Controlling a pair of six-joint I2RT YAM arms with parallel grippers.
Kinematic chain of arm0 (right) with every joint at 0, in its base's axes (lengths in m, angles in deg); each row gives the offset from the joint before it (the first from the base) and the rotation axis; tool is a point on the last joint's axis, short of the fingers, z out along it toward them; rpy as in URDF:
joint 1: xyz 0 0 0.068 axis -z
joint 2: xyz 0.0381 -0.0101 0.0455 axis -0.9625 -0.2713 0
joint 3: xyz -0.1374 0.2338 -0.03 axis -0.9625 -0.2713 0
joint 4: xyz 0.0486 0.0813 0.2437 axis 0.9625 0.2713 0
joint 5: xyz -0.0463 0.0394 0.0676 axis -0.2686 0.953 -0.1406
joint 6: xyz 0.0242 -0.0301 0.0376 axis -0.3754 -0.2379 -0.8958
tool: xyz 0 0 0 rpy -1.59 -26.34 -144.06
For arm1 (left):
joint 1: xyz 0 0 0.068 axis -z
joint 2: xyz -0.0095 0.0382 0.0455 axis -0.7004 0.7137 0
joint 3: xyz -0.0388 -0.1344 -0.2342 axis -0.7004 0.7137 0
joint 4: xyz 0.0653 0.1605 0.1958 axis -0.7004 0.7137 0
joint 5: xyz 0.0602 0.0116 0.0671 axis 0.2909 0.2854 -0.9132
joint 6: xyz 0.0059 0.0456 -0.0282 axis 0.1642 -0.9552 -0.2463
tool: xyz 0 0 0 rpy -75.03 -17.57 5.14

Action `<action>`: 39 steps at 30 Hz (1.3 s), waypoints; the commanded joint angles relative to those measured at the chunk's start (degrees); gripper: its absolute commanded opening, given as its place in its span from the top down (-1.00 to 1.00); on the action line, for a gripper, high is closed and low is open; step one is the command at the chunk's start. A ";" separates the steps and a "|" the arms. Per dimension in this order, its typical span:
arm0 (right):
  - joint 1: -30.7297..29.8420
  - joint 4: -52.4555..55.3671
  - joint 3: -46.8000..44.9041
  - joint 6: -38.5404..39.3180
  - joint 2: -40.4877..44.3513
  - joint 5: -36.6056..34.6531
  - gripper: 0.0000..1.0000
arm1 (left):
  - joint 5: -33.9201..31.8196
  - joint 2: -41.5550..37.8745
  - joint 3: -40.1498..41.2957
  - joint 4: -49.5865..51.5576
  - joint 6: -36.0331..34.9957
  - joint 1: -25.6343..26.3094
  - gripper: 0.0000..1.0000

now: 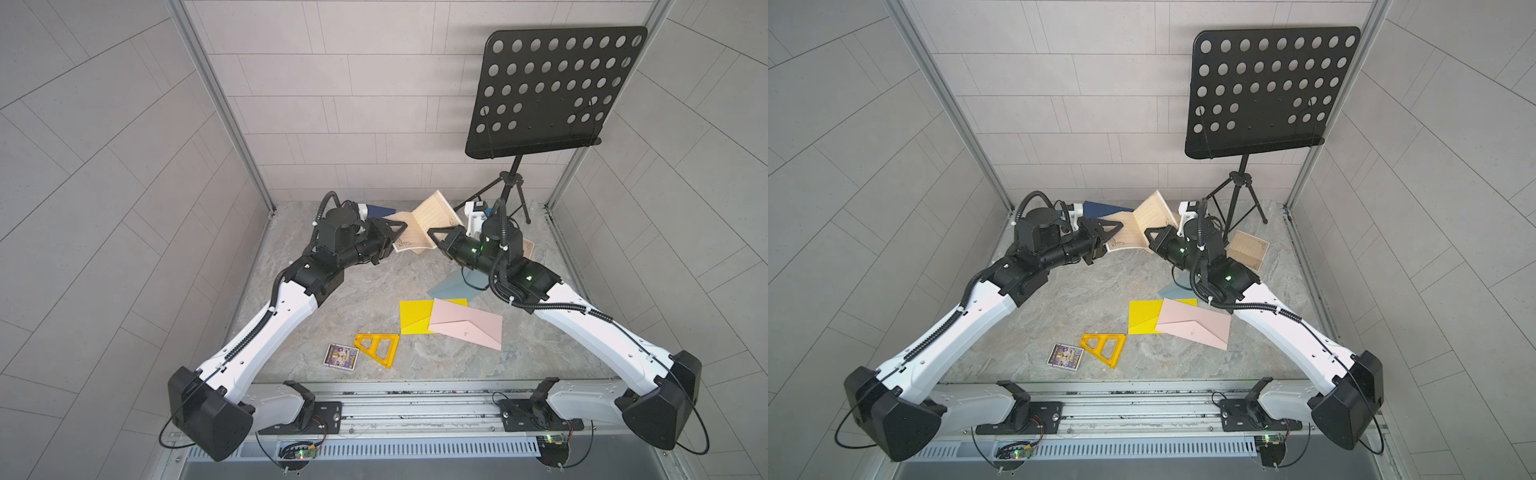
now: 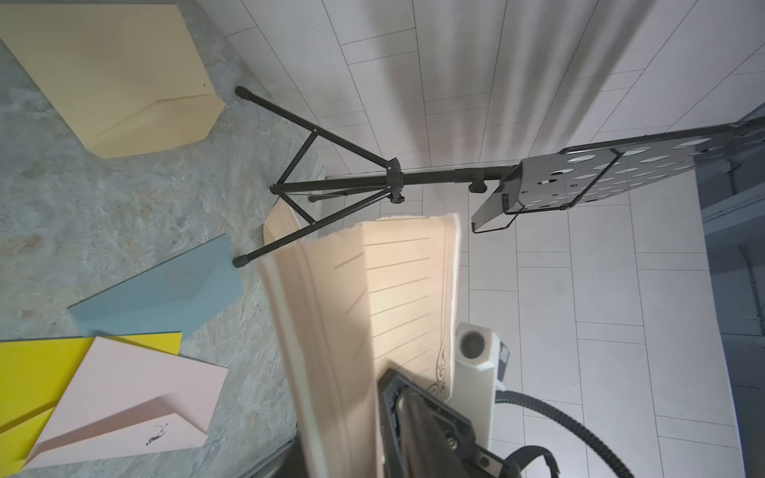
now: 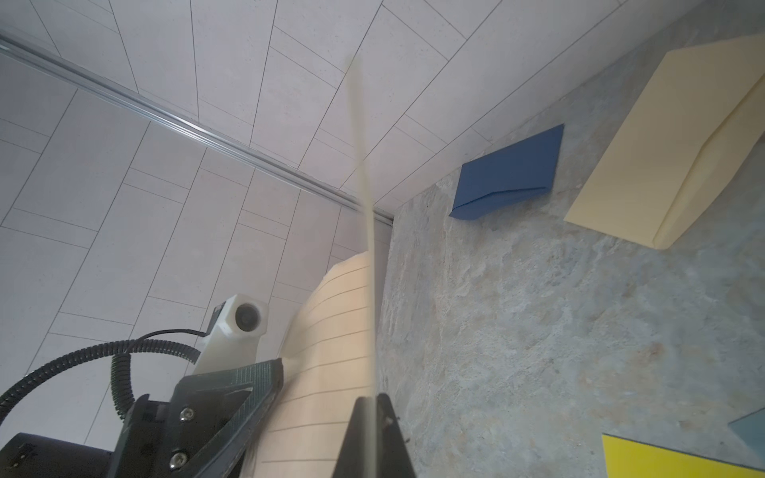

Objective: Take the letter paper out of the envelope
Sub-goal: Unfold the letter paper.

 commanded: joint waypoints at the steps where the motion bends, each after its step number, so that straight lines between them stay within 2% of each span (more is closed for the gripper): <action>1: 1.90 11.01 4.35 13.00 2.30 7.42 1.00 | 1.08 -2.43 -1.70 6.09 -4.28 -0.81 -0.52; 3: 2.84 16.18 4.73 19.51 3.64 10.41 1.00 | 1.10 -2.11 -3.90 11.48 -9.03 -1.39 -0.60; 7: 5.62 23.22 3.99 29.53 5.40 21.39 1.00 | -0.43 -2.08 -6.83 17.71 -18.42 -2.62 -0.65; 10: 6.48 30.68 5.40 35.30 4.77 24.76 1.00 | 0.64 -2.30 -6.81 17.17 -21.44 -4.07 -0.65; 13: 6.59 31.74 4.94 37.30 5.48 25.83 1.00 | 6.59 -2.11 -4.17 10.77 -22.64 -4.14 -0.58; 16: 6.90 31.23 5.71 37.75 4.81 28.72 1.00 | 13.14 -1.53 -0.29 4.09 -21.01 -3.16 -0.52; 20: 7.16 29.18 5.99 36.23 3.61 33.08 1.00 | 16.75 -0.76 0.41 3.97 -23.46 -1.85 -0.53; 25: 8.56 23.83 4.98 31.09 3.20 38.98 1.00 | 15.29 -2.37 0.29 8.98 -28.77 -1.81 -0.61; 30: 9.56 19.75 4.19 27.61 3.20 41.29 1.00 | 18.19 -3.05 3.38 3.58 -25.90 -1.37 -0.60; 35: 9.87 12.97 2.72 22.19 3.04 44.15 1.00 | 18.75 -2.83 3.88 2.75 -25.55 -1.24 -0.47; 39: 9.96 11.82 2.22 21.35 2.73 44.24 1.00 | 20.31 -2.00 3.71 -0.79 -22.93 -0.75 -0.20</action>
